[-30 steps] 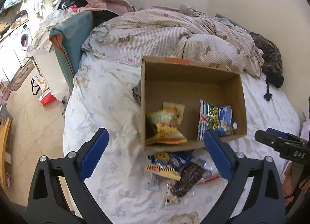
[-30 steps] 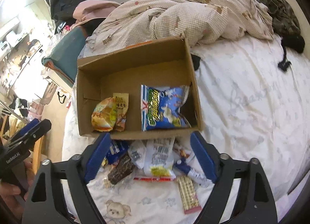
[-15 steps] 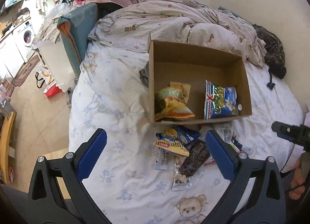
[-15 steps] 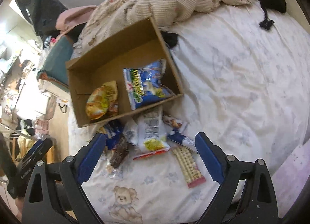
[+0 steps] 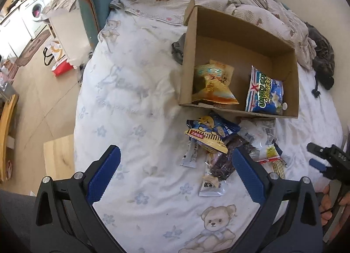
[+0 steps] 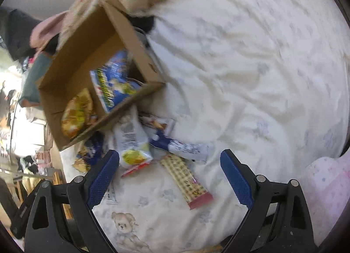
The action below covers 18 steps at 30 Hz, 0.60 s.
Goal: Organize snacks
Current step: 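Lower the right tool onto the beige wafer bar and grasp it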
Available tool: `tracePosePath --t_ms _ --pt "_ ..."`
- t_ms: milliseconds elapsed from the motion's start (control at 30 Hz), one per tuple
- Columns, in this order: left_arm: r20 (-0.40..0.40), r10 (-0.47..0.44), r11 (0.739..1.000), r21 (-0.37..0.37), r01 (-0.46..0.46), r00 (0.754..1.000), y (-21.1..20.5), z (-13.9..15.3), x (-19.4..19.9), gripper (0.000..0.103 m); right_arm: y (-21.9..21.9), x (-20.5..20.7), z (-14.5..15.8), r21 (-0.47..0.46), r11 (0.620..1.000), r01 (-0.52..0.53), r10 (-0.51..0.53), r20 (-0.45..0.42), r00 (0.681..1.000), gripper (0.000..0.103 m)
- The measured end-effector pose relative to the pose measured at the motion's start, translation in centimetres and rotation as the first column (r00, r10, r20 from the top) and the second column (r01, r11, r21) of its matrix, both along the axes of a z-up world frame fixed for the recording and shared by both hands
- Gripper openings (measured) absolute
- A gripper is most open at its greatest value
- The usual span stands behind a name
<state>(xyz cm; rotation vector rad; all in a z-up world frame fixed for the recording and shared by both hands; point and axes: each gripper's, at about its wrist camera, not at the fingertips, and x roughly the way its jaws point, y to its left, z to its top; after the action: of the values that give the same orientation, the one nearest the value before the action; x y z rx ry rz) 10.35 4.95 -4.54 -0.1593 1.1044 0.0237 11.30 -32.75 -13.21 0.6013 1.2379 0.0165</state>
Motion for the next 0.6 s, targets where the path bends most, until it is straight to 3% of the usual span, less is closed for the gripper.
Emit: tracePosePath --t_ms 100,233,367,400,500,567,600 --pt "-0.010 0.014 1.000 0.007 -0.014 1.000 0.1 -0.4 0.1 0.101 0.4 0.9 -1.8 -0.011 1.000 -0.016 0.015 -0.086 0.996 0.096" --pt "-0.022 0.018 1.000 0.015 -0.017 1.000 0.3 -0.7 0.5 0.101 3.9 1.7 -4.8 -0.102 0.976 -0.192 0.164 -0.237 0.958 0.092" --pt "-0.052 0.006 0.999 0.038 -0.004 0.999 0.0 -1.6 0.7 0.101 6.2 1.7 -7.0 -0.161 0.934 -0.320 0.253 -0.335 0.908 0.071" --pt "-0.064 0.006 0.999 0.034 -0.004 0.998 0.0 -1.8 0.8 0.101 6.6 1.7 -7.6 -0.176 0.921 -0.348 0.271 -0.355 0.895 0.069" --pt "-0.098 0.000 1.000 0.028 0.003 0.995 -0.3 -2.5 1.0 0.101 7.5 1.7 -7.6 -0.206 0.896 -0.394 0.308 -0.351 0.884 0.056" --pt "-0.103 -0.008 0.999 0.030 0.011 0.995 -0.7 -2.7 1.0 0.101 7.8 1.4 -7.1 -0.196 0.890 -0.411 0.333 -0.335 0.881 0.028" --pt "-0.106 -0.015 0.999 0.033 0.018 0.994 -1.0 -2.8 1.0 0.101 8.0 1.3 -6.9 -0.173 0.892 -0.418 0.350 -0.323 0.879 0.028"
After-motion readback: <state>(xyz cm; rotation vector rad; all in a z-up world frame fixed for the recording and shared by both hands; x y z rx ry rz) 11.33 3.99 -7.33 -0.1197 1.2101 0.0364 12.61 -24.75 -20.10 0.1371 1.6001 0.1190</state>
